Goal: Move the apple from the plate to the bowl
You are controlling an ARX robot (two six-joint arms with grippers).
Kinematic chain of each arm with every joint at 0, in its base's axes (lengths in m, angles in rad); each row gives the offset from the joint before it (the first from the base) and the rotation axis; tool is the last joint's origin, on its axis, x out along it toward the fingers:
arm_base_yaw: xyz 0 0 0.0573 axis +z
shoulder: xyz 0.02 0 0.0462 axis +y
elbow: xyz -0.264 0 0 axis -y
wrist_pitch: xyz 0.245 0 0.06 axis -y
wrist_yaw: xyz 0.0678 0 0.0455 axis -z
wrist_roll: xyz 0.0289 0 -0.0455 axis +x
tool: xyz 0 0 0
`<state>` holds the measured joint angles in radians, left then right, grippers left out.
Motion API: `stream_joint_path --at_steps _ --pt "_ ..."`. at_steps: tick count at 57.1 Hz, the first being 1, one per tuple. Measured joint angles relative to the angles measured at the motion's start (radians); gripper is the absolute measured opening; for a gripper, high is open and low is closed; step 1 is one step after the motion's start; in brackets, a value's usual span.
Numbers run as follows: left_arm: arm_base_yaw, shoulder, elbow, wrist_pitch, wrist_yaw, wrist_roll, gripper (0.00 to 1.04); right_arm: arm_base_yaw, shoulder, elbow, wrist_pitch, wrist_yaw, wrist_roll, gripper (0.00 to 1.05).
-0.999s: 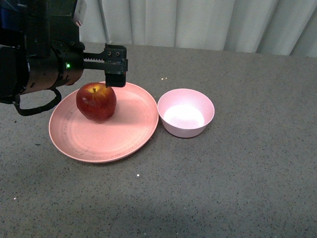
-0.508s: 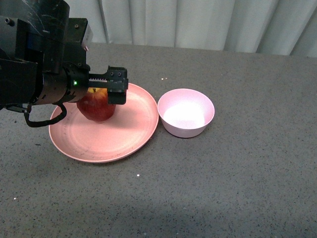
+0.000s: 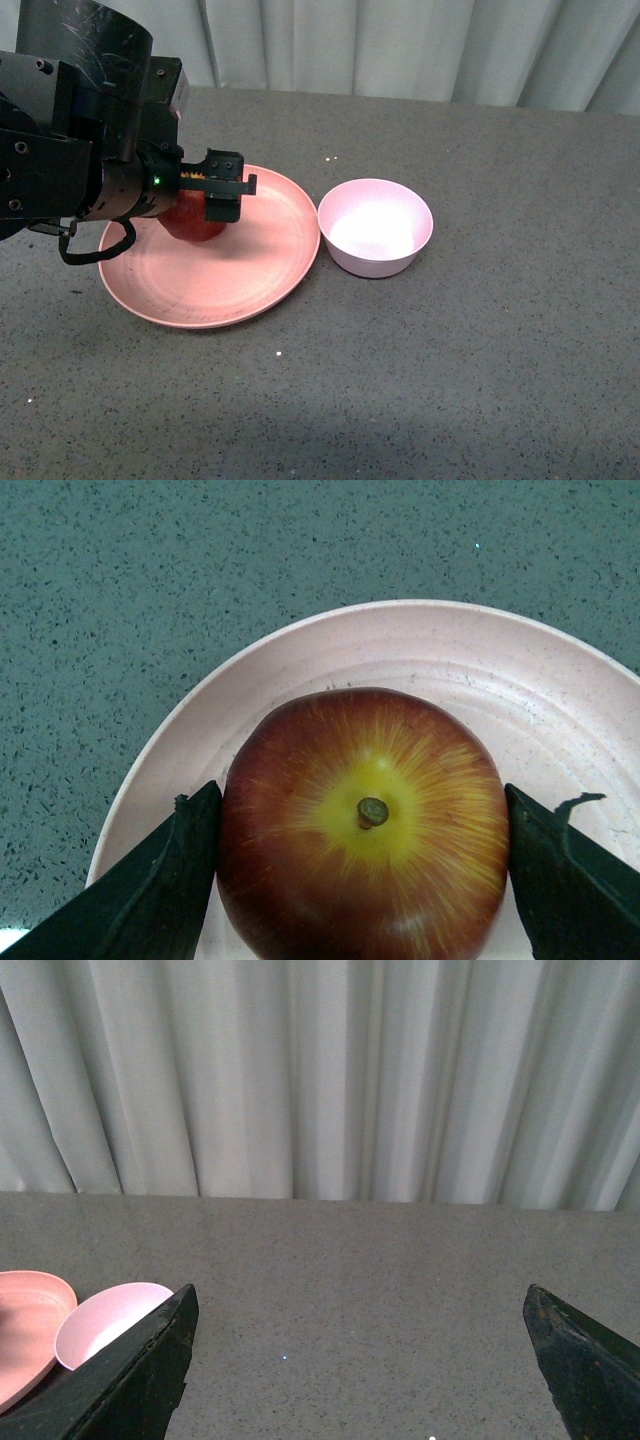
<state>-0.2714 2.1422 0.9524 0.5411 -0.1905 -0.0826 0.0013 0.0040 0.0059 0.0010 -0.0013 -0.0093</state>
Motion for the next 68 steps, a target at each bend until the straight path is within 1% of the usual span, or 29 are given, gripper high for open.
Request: stream_joint_path --at_steps 4,10,13,17,20,28,40,47,68 --pt "-0.001 0.0 0.0 0.0 -0.001 0.002 0.72 0.0 0.0 0.0 0.0 0.0 0.0 0.95" --pt "-0.011 -0.008 0.0 0.001 0.002 0.003 0.71 0.0 0.0 0.0 0.0 0.0 0.0 0.95" --pt "-0.03 -0.023 0.002 0.004 0.013 0.002 0.71 0.0 0.0 0.0 0.0 0.0 0.0 0.95" --pt "-0.071 -0.042 0.026 0.004 0.026 0.002 0.71 0.0 0.0 0.0 0.0 0.0 0.0 0.95" --pt "-0.116 -0.055 0.07 0.004 0.031 0.002 0.71 0.0 0.0 0.0 0.0 0.0 0.0 0.95" --pt "-0.194 -0.059 0.131 0.013 0.039 0.011 0.7 0.0 0.0 0.0 0.0 0.0 0.0 0.95" --pt "-0.274 -0.032 0.15 0.028 0.063 0.03 0.7 0.0 0.0 0.0 0.0 0.0 0.0 0.95" --pt "-0.288 0.0 0.15 0.042 0.062 0.034 0.7 0.0 0.0 0.0 0.0 0.0 0.0 0.95" --pt "-0.294 0.069 0.149 0.091 0.067 0.04 0.7 0.0 0.0 0.0 0.0 0.0 0.0 0.95"
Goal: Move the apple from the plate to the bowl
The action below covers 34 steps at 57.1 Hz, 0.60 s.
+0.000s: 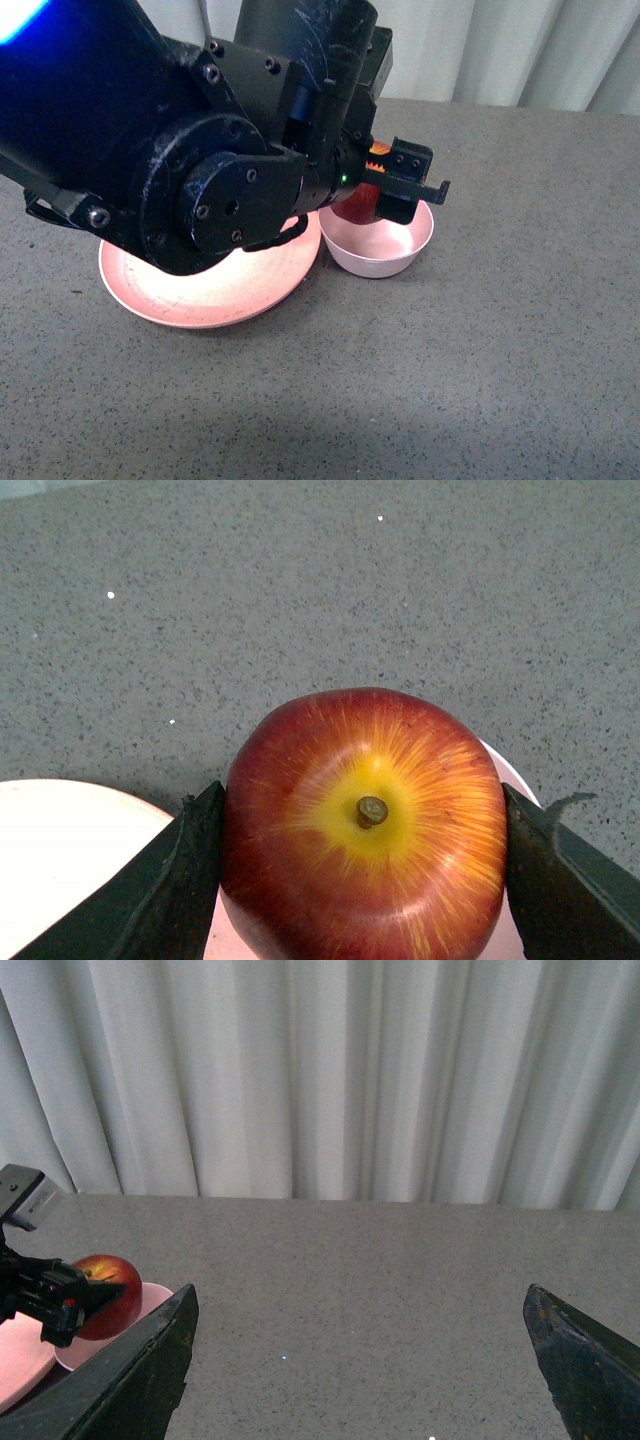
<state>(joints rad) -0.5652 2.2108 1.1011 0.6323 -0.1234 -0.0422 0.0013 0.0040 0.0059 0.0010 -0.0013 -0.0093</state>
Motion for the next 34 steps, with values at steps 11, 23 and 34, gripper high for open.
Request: stream_joint_path --at_steps 11,23,34 --pt "-0.001 0.035 -0.003 0.01 -0.002 0.0 0.7 0.0 0.0 0.0 0.0 0.0 0.0 0.95" --pt "-0.003 0.05 -0.003 0.021 0.0 -0.005 0.7 0.0 0.0 0.0 0.0 0.0 0.0 0.95" --pt "-0.009 0.052 -0.003 0.023 0.0 -0.011 0.82 0.0 0.0 0.0 0.0 0.0 0.0 0.95"
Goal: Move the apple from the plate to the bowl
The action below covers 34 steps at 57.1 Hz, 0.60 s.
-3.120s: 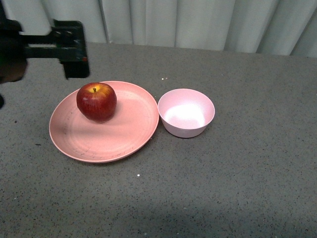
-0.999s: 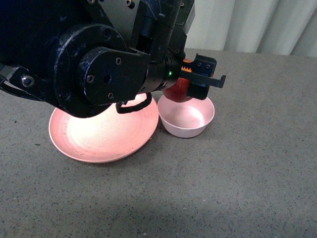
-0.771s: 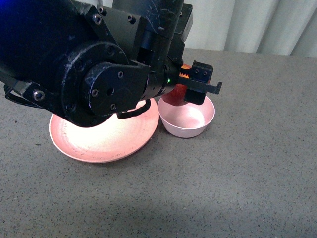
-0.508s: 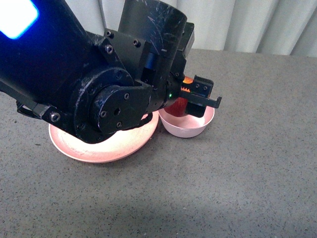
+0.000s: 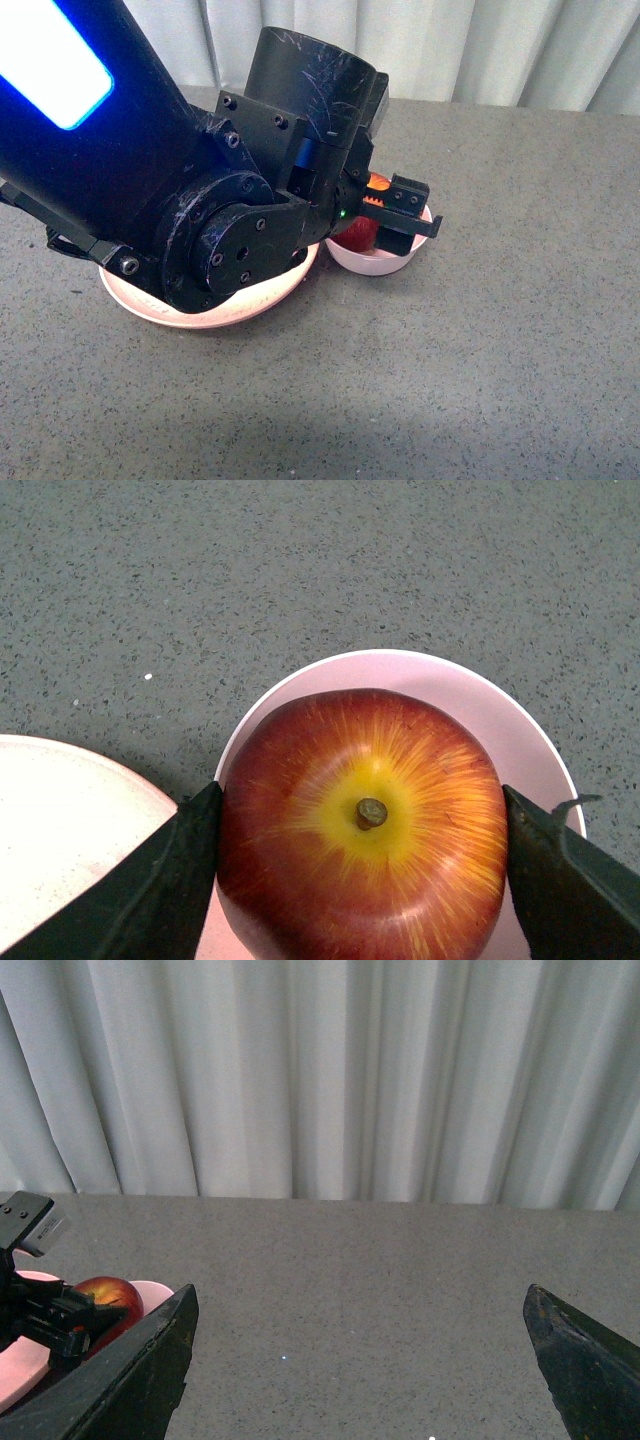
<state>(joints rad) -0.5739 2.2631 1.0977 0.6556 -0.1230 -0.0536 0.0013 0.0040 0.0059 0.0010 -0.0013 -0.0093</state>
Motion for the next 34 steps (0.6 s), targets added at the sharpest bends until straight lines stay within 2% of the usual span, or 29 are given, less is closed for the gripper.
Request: stream_joint_path --at_steps 8,19,25,34 --pt "-0.003 0.0 0.0 0.02 -0.002 0.002 1.0 0.0 0.0 0.0 0.0 0.0 0.0 0.95" --pt "-0.005 -0.039 -0.045 0.069 -0.015 -0.003 0.98 0.0 0.0 0.0 0.0 0.0 0.0 0.95" --pt "-0.001 -0.13 -0.124 0.119 -0.088 -0.029 0.98 0.0 0.0 0.0 0.0 0.0 0.0 0.95" --pt "0.022 -0.256 -0.243 0.163 -0.144 -0.042 0.98 0.0 0.0 0.0 0.0 0.0 0.0 0.95"
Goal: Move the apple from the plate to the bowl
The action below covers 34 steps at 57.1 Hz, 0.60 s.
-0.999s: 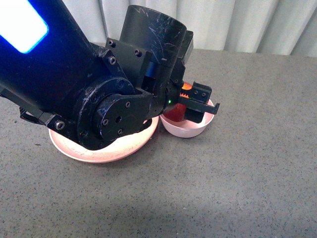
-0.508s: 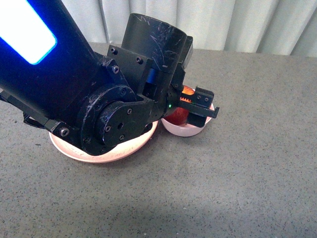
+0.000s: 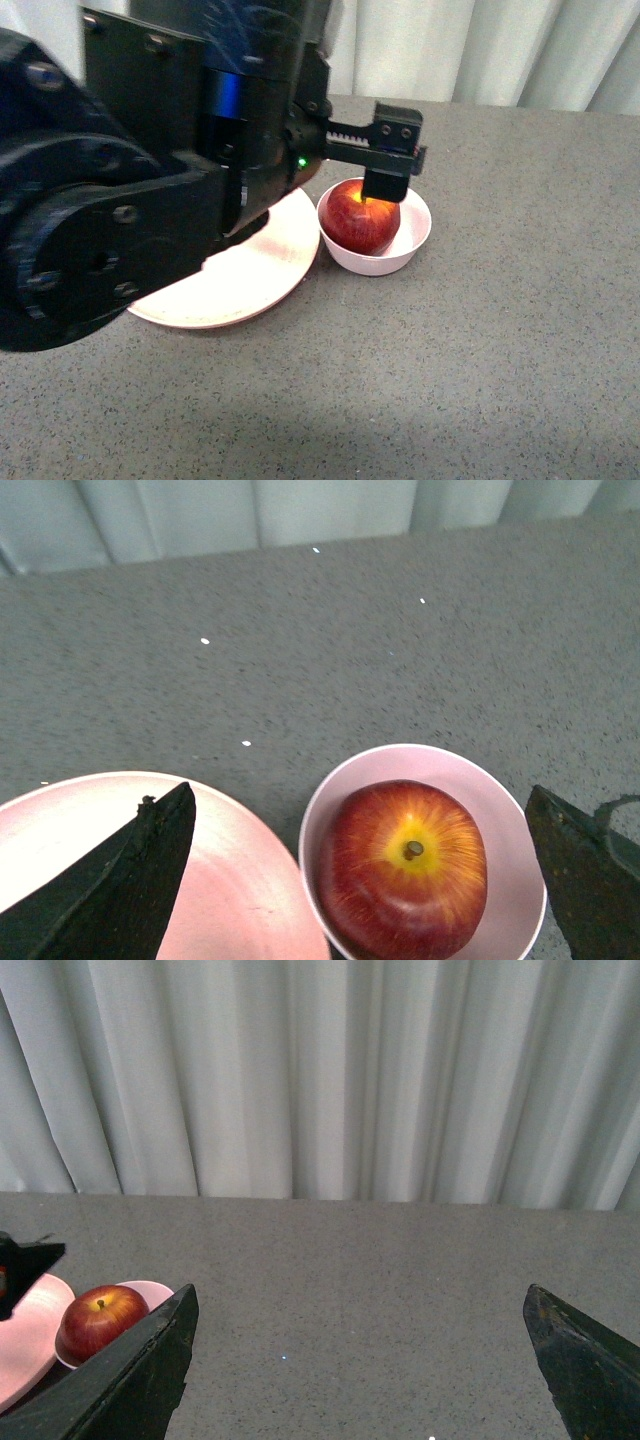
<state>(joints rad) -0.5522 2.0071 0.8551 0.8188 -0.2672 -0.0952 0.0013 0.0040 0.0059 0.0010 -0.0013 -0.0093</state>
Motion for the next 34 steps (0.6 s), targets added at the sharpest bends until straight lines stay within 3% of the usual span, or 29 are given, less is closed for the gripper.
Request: stream_joint_path --at_steps 19,22,26,34 --pt "0.079 -0.202 -0.275 0.056 -0.138 -0.054 0.97 0.0 0.0 0.0 0.0 0.0 0.0 0.95" --pt "0.09 -0.179 -0.322 0.248 -0.167 -0.009 0.88 0.0 0.0 0.0 0.0 -0.001 0.0 0.95" --pt "0.119 -0.182 -0.415 0.465 -0.135 0.038 0.75 0.0 0.0 0.0 0.0 0.0 0.0 0.95" --pt "0.196 -0.312 -0.544 0.556 -0.079 0.069 0.52 0.0 0.0 0.0 0.0 0.003 0.0 0.95"
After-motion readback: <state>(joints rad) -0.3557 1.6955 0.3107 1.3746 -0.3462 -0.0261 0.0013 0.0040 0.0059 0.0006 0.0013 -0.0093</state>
